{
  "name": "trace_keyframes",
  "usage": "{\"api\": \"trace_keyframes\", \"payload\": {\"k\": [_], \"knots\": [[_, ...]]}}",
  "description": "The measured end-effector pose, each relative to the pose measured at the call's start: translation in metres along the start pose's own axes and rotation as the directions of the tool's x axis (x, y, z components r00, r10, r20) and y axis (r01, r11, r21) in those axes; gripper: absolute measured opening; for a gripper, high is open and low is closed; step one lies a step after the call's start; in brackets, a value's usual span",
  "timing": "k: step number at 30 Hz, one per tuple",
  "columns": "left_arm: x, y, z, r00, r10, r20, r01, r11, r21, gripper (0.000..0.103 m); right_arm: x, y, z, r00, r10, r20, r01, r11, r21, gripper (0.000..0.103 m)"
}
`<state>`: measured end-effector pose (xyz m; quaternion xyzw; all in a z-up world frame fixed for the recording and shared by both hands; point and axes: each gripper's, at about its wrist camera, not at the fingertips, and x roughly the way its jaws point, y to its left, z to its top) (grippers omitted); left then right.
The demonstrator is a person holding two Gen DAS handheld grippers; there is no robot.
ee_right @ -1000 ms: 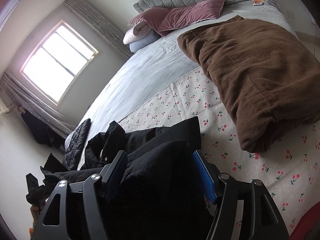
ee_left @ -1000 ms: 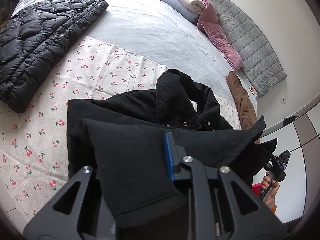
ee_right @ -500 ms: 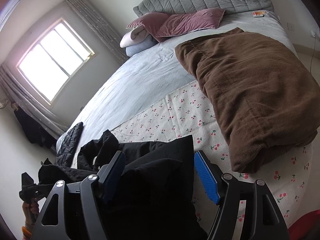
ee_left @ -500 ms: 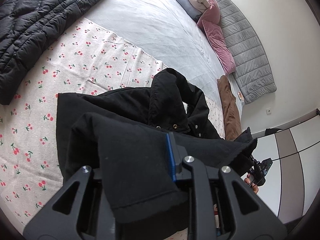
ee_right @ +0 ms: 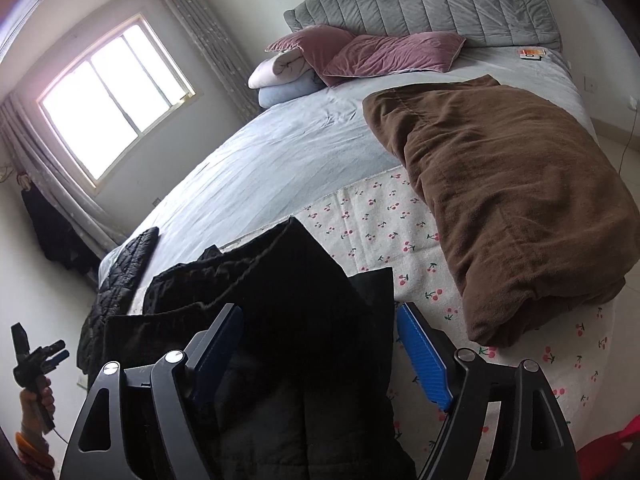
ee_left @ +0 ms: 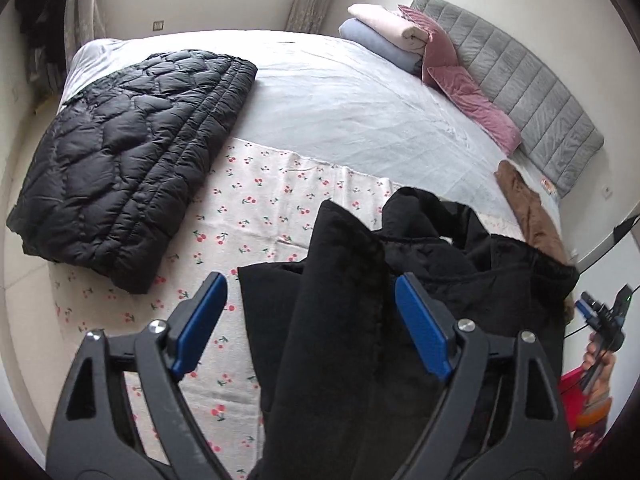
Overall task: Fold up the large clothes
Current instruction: 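Lower the hem onto the coat near the collar with both grippers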
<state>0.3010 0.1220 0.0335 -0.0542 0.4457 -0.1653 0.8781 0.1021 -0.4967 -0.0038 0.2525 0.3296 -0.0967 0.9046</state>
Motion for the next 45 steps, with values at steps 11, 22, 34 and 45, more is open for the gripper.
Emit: {"api": "trace_keyframes", "payload": {"k": [11, 22, 34, 45], "knots": [[0.086, -0.029, -0.002, 0.994, 0.081, -0.079, -0.062, 0.975, 0.211, 0.081, 0.061, 0.025, 0.002, 0.984, -0.177, -0.027, 0.171, 0.971, -0.166, 0.079], [0.099, -0.037, 0.017, 0.996, 0.089, -0.001, -0.088, 0.992, 0.093, 0.007, 0.099, 0.038, 0.010, 0.952, -0.305, 0.027, 0.302, 0.922, -0.241, 0.006], [0.142, -0.018, 0.057, 0.958, 0.198, 0.209, -0.196, 0.980, -0.030, 0.007, 0.160, 0.051, 0.064, 0.905, -0.402, 0.138, 0.423, 0.880, -0.216, 0.006], [0.208, -0.020, 0.058, 0.944, 0.329, 0.025, -0.330, 0.943, 0.052, 0.028, 0.232, 0.032, 0.059, 0.874, -0.486, -0.005, 0.467, 0.843, -0.269, 0.016]]}}
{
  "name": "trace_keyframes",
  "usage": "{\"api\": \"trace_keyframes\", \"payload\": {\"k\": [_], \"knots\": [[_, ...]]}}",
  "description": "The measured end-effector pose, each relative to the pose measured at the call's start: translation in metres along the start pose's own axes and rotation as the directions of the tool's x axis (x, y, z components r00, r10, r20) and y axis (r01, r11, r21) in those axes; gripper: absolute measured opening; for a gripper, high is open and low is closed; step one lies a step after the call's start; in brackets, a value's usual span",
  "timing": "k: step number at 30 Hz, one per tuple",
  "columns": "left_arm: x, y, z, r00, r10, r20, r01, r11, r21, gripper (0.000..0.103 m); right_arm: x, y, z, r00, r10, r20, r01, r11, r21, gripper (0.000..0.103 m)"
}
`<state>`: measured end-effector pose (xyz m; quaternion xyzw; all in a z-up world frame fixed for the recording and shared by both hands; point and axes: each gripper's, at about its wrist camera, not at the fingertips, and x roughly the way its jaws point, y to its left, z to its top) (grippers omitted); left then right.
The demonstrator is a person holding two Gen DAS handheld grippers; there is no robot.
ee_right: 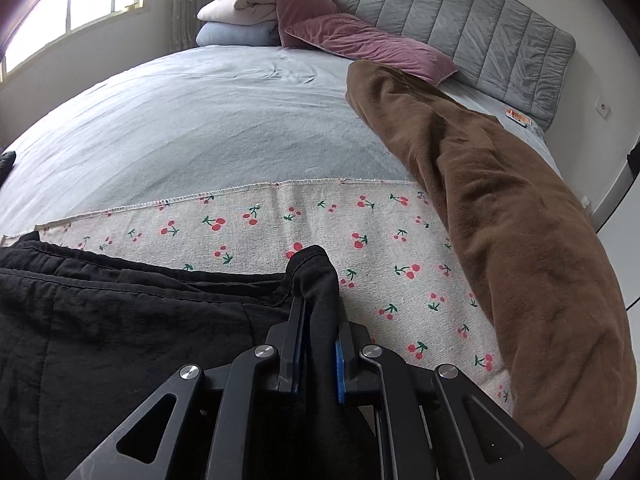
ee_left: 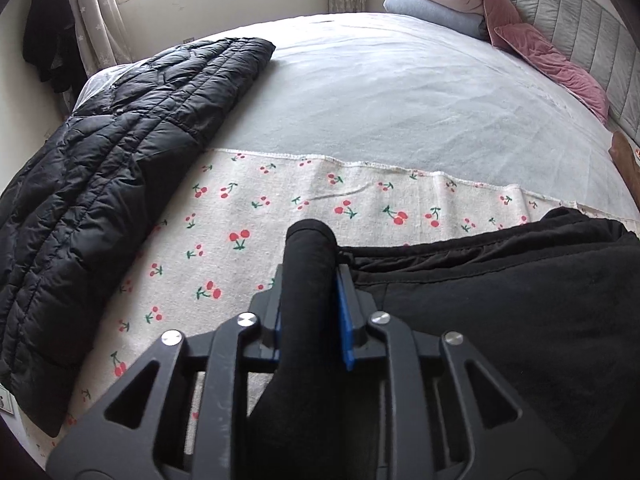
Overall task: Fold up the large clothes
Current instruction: 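Lower the hem onto the coat near the collar with both grippers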
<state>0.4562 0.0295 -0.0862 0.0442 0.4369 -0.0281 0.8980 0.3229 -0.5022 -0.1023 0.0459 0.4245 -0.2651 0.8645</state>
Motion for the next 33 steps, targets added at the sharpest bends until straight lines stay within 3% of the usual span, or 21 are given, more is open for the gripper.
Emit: {"api": "trace_keyframes", "payload": {"k": [2, 4, 5, 7, 10, 12, 13, 14, 15, 16, 17, 18, 22, 25, 27, 29, 31, 32, 33], "knots": [[-0.020, 0.004, 0.000, 0.999, -0.020, 0.027, 0.020, 1.000, -0.002, 0.047, -0.018, -0.007, 0.001, 0.999, 0.024, 0.021, -0.024, 1.000, 0.012, 0.028], [-0.044, 0.006, 0.001, 0.996, -0.060, 0.061, 0.061, 0.998, -0.013, 0.068, -0.044, -0.012, 0.000, 0.994, 0.095, 0.054, -0.096, 0.995, 0.021, 0.065], [-0.056, 0.004, 0.001, 0.993, -0.090, 0.075, 0.091, 0.996, -0.009, 0.071, -0.057, -0.012, -0.001, 0.987, 0.136, 0.082, -0.139, 0.990, 0.024, 0.071], [-0.074, -0.009, 0.001, 0.983, -0.170, 0.069, 0.170, 0.985, 0.012, 0.074, -0.080, 0.000, -0.003, 0.966, 0.237, 0.105, -0.240, 0.971, 0.016, 0.074], [-0.077, -0.043, -0.003, 0.946, -0.324, -0.004, 0.324, 0.946, -0.002, 0.083, -0.077, 0.040, -0.007, 0.924, 0.382, -0.031, -0.383, 0.924, -0.004, 0.073], [-0.061, -0.069, -0.011, 0.913, -0.396, -0.093, 0.395, 0.918, -0.030, 0.083, -0.058, 0.068, -0.018, 0.918, 0.374, -0.128, -0.378, 0.926, -0.009, 0.070], [-0.051, -0.080, -0.018, 0.911, -0.391, -0.128, 0.390, 0.920, -0.037, 0.083, -0.051, 0.079, -0.028, 0.927, 0.346, -0.146, -0.352, 0.936, -0.017, 0.055], [-0.043, -0.088, -0.025, 0.918, -0.373, -0.136, 0.371, 0.928, -0.042, 0.079, -0.044, 0.088, -0.035, 0.932, 0.331, -0.149, -0.339, 0.940, -0.030, 0.045], [-0.038, -0.093, -0.032, 0.923, -0.364, -0.123, 0.362, 0.932, -0.039, 0.073, -0.041, 0.093, -0.041, 0.933, 0.335, -0.133, -0.342, 0.939, -0.037, 0.027], [-0.039, -0.097, -0.038, 0.934, -0.345, -0.092, 0.344, 0.938, -0.029, 0.058, -0.040, 0.094, -0.044, 0.934, 0.339, -0.116, -0.345, 0.938, -0.038, 0.008], [-0.043, -0.098, -0.041, 0.949, -0.311, -0.051, 0.311, 0.950, -0.023, 0.030, -0.040, 0.096, -0.045, 0.940, 0.325, -0.107, -0.331, 0.943, -0.045, 0.007], [-0.048, -0.096, -0.043, 0.960, -0.280, -0.009, 0.280, 0.960, -0.025, 0.010, -0.043, 0.098, -0.046, 0.945, 0.315, -0.092, -0.320, 0.946, -0.051, 0.005], [-0.069, -0.074, -0.035, 0.932, -0.331, 0.145, 0.346, 0.934, -0.088, 0.005, -0.069, 0.092, -0.037, 0.962, 0.270, 0.049, -0.267, 0.961, -0.070, 0.002], [-0.075, -0.074, -0.023, 0.924, -0.313, 0.220, 0.337, 0.938, -0.082, 0.003, -0.084, 0.081, -0.020, 0.961, 0.215, 0.173, -0.212, 0.977, -0.035, 0.000], [-0.073, -0.078, -0.013, 0.919, -0.296, 0.259, 0.325, 0.942, -0.077, 0.003, -0.079, 0.078, -0.007, 0.959, 0.188, 0.211, -0.189, 0.982, -0.018, 0.000], [-0.058, -0.088, -0.006, 0.937, -0.252, 0.243, 0.272, 0.961, -0.048, 0.003, -0.067, 0.072, 0.001, 0.965, 0.201, 0.169, -0.208, 0.978, 0.027, 0.001], [-0.031, -0.095, -0.002, 0.965, -0.224, 0.137, 0.229, 0.973, -0.020, 0.006, -0.067, 0.068, 0.000, 0.951, 0.279, 0.132, -0.291, 0.953, 0.086, 0.003], [-0.024, -0.095, -0.002, 0.969, -0.224, 0.107, 0.227, 0.974, -0.023, 0.008, -0.076, 0.071, -0.005, 0.944, 0.306, 0.125, -0.316, 0.946, 0.074, 0.006], [-0.026, -0.093, -0.002, 0.966, -0.234, 0.108, 0.238, 0.971, -0.027, 0.009, -0.084, 0.078, -0.010, 0.937, 0.329, 0.116, -0.335, 0.941, 0.036, 0.018]]}}
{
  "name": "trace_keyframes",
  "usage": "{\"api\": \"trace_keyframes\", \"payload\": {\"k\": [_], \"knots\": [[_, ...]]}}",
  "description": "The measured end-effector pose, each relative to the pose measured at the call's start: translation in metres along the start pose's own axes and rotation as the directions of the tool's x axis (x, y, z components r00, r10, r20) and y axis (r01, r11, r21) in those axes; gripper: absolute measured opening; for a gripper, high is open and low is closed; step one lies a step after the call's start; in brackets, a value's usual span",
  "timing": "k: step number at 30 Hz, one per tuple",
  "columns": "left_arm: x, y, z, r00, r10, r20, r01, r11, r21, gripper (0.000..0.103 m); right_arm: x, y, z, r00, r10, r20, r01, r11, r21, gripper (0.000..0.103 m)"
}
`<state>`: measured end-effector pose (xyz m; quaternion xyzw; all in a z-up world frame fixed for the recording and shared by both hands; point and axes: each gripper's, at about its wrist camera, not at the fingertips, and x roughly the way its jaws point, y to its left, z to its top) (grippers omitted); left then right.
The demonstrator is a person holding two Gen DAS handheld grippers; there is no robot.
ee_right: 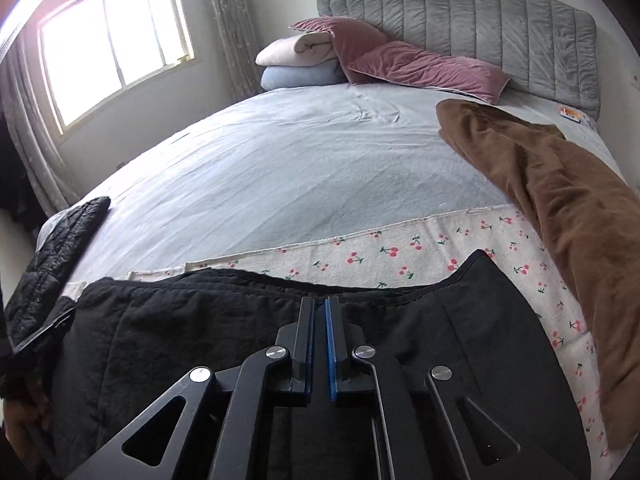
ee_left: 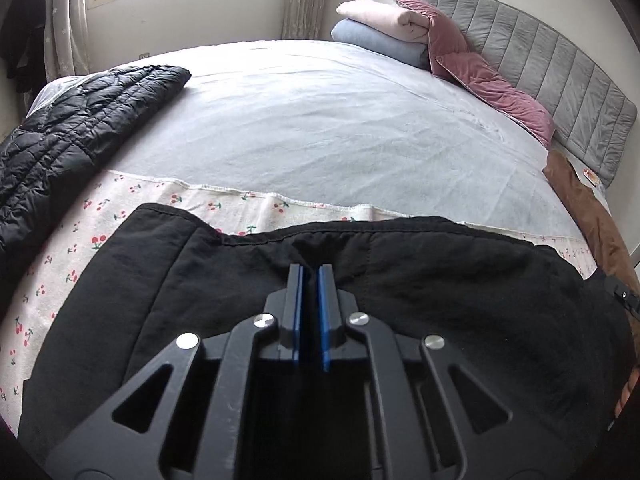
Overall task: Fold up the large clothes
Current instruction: 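Lower the hem onto the coat near the collar with both grippers, then open both grippers and release the folded hem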
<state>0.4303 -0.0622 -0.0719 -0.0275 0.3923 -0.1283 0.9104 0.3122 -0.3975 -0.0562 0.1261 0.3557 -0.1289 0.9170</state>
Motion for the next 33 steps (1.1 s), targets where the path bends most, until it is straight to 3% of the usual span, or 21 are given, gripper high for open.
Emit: {"api": "trace_keyframes", "payload": {"k": [1, 3, 4, 5, 8, 11, 12, 14, 17, 18, 19, 22, 24, 26, 27, 31, 33], "knots": [[-0.008, 0.001, -0.001, 1.000, -0.008, 0.018, 0.008, 1.000, 0.006, 0.010, -0.008, 0.008, -0.006, 1.000, 0.016, -0.005, -0.017, 0.999, -0.041, 0.032], [-0.025, 0.004, 0.000, 0.998, -0.030, 0.059, 0.026, 0.998, 0.061, 0.028, -0.016, 0.023, -0.020, 1.000, 0.019, -0.011, -0.020, 0.992, -0.127, 0.048], [-0.030, 0.008, -0.001, 0.997, -0.013, 0.070, 0.007, 0.996, 0.091, 0.043, -0.015, 0.025, -0.024, 1.000, 0.011, -0.021, -0.014, 0.987, -0.160, 0.048], [-0.031, 0.016, -0.002, 0.998, 0.017, 0.063, -0.024, 0.994, 0.111, 0.046, -0.011, 0.022, -0.028, 0.999, -0.011, -0.037, 0.004, 0.983, -0.183, 0.048], [-0.017, 0.067, -0.003, 0.993, 0.119, -0.026, -0.117, 0.990, 0.078, 0.044, 0.011, -0.017, -0.034, 0.989, -0.090, -0.120, 0.074, 0.988, -0.135, 0.048], [-0.002, 0.128, -0.003, 0.977, 0.152, -0.146, -0.164, 0.983, -0.076, 0.044, 0.015, -0.067, -0.031, 0.988, 0.003, -0.156, -0.003, 1.000, -0.004, 0.034], [0.002, 0.144, -0.003, 0.971, 0.162, -0.174, -0.181, 0.978, -0.102, 0.044, 0.013, -0.076, -0.028, 0.988, -0.013, -0.155, 0.012, 1.000, -0.011, 0.031], [0.002, 0.166, -0.004, 0.967, 0.171, -0.188, -0.199, 0.970, -0.142, 0.043, 0.009, -0.092, -0.025, 0.982, -0.096, -0.161, 0.092, 0.995, -0.032, 0.035], [0.000, 0.181, -0.003, 0.924, 0.307, -0.226, -0.332, 0.940, -0.078, 0.043, 0.000, -0.139, -0.027, 0.976, -0.116, -0.182, 0.130, 0.989, 0.067, 0.042], [-0.005, 0.186, -0.002, 0.917, 0.327, -0.230, -0.350, 0.934, -0.068, 0.043, -0.005, -0.153, -0.028, 0.965, -0.170, -0.199, 0.191, 0.978, 0.087, 0.052], [-0.012, 0.189, -0.001, 0.912, 0.343, -0.225, -0.366, 0.928, -0.069, 0.043, -0.012, -0.163, -0.029, 0.962, -0.189, -0.195, 0.212, 0.972, 0.104, 0.054], [-0.048, 0.170, 0.004, 0.943, 0.305, -0.135, -0.314, 0.948, -0.050, 0.045, -0.046, -0.164, -0.032, 0.968, -0.203, -0.147, 0.219, 0.970, 0.104, 0.055], [-0.071, 0.137, 0.003, 0.964, 0.250, -0.088, -0.250, 0.968, 0.008, 0.058, -0.068, -0.139, -0.037, 0.977, -0.181, -0.113, 0.188, 0.981, 0.053, 0.061], [-0.090, 0.098, -0.003, 0.985, 0.168, -0.047, -0.165, 0.985, 0.054, 0.077, -0.081, -0.102, -0.043, 0.988, -0.125, -0.092, 0.125, 0.992, 0.001, 0.069], [-0.097, 0.076, -0.008, 0.992, 0.120, -0.035, -0.117, 0.990, 0.081, 0.078, -0.083, -0.080, -0.046, 0.993, -0.090, -0.080, 0.088, 0.996, -0.029, 0.074], [-0.090, 0.000, -0.029, 0.994, -0.051, -0.096, 0.064, 0.989, 0.135, 0.080, -0.070, -0.008, -0.064, 0.994, -0.002, -0.112, -0.014, 0.989, -0.147, 0.075], [-0.076, -0.025, -0.042, 0.989, -0.070, -0.134, 0.092, 0.982, 0.165, 0.080, -0.061, 0.006, -0.076, 0.992, -0.027, -0.127, 0.001, 0.980, -0.197, 0.075]]}}
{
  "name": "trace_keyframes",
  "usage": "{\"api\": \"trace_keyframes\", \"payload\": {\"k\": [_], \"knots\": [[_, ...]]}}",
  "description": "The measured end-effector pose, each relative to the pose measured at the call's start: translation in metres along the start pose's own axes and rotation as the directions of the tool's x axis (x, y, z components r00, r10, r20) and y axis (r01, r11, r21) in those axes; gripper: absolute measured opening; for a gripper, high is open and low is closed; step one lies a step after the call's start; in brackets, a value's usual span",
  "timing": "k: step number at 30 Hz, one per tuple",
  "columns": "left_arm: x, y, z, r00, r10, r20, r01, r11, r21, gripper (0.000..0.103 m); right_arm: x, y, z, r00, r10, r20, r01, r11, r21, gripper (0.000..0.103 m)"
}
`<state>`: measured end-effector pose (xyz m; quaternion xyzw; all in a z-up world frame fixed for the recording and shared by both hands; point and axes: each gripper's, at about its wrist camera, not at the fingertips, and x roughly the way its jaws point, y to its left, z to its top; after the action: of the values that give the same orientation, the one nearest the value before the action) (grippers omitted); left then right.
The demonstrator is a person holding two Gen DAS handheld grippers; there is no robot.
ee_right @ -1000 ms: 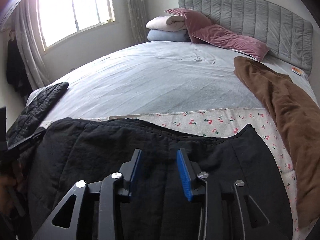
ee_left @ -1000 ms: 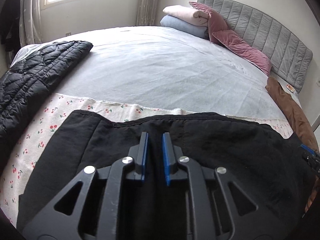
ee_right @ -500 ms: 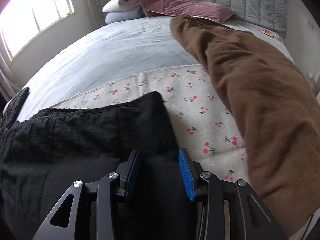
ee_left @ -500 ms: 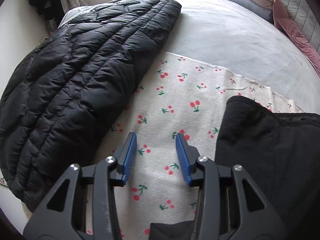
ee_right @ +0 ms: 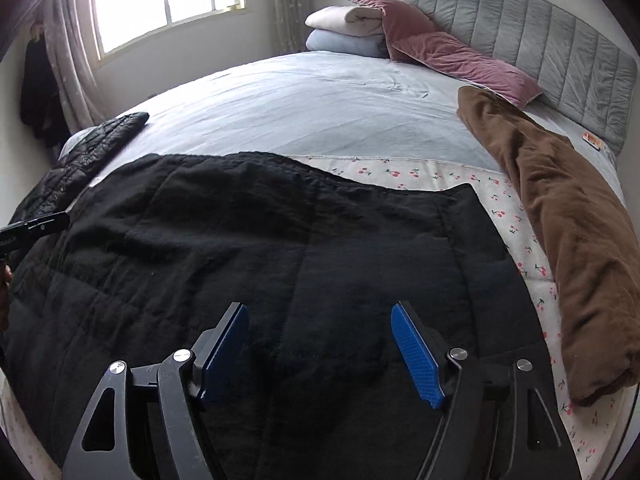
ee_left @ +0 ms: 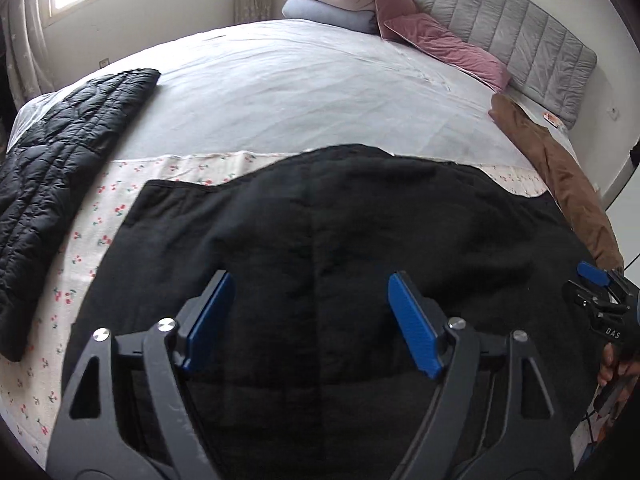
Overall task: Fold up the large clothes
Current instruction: 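Open both grippers and release the folded hem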
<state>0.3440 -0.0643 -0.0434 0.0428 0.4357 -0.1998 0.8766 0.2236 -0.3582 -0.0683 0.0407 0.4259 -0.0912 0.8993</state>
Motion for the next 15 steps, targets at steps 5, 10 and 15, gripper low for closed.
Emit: {"api": "trace_keyframes", "payload": {"k": [5, 10, 15], "knots": [[0.014, 0.004, -0.029, 0.999, 0.037, 0.010, -0.037, 0.999, 0.040, 0.087, 0.000, -0.032, -0.032, 0.999, -0.045, 0.007, 0.045, 0.999, -0.002, 0.075], [-0.015, 0.055, -0.052, 0.996, 0.093, 0.017, -0.092, 0.995, -0.030, 0.086, -0.029, -0.090, -0.057, 0.991, -0.136, 0.004, 0.135, 0.988, 0.069, 0.075], [-0.056, 0.078, -0.068, 0.980, 0.199, -0.020, -0.199, 0.978, -0.061, 0.086, -0.067, -0.131, -0.073, 0.988, -0.154, -0.014, 0.154, 0.972, 0.179, 0.078]]}}
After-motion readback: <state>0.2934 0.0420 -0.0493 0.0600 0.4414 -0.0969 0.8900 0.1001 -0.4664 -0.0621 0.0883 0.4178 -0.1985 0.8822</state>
